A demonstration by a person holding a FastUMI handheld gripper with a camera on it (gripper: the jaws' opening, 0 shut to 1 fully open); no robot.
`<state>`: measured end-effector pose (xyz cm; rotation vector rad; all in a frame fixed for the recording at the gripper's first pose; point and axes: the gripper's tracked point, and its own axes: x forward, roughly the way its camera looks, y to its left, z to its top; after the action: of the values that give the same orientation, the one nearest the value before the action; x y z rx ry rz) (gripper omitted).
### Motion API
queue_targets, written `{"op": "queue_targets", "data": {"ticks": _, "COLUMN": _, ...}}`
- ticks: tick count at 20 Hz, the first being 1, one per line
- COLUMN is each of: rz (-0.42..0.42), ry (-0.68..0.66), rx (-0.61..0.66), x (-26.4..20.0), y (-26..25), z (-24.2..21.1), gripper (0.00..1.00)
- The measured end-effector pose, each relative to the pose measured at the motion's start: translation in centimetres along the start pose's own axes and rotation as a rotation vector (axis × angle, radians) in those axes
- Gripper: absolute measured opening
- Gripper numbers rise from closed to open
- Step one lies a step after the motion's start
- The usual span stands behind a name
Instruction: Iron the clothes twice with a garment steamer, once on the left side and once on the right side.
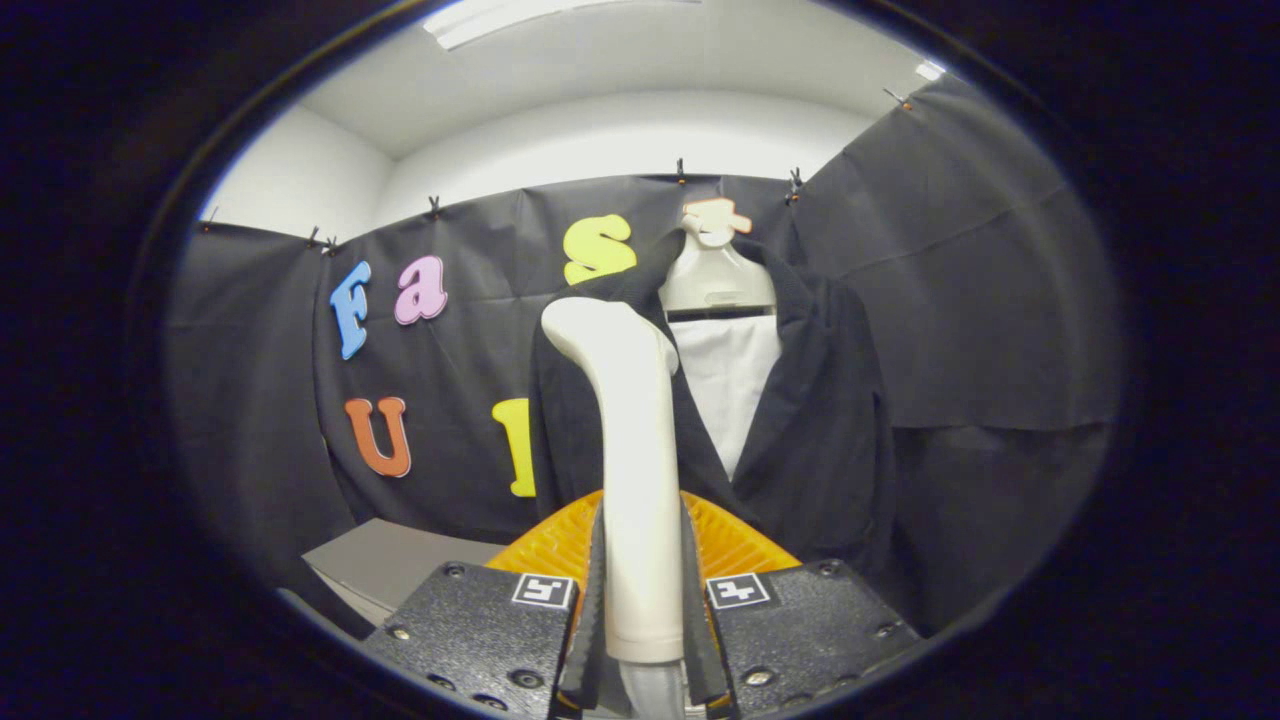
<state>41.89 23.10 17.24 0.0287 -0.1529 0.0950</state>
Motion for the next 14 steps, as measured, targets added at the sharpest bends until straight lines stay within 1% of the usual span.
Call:
{"op": "queue_targets", "data": {"ticks": 5, "rz": -0.007, "ry": 0.036, "rx": -0.033, "x": 0.5, "y": -0.9, "z": -1.0, "gripper": 0.35}}
{"op": "queue_targets", "data": {"ticks": 14, "rz": -0.038, "ry": 0.114, "rx": -0.055, "x": -0.4, "y": -2.1, "z": -3.2, "gripper": 0.35}}
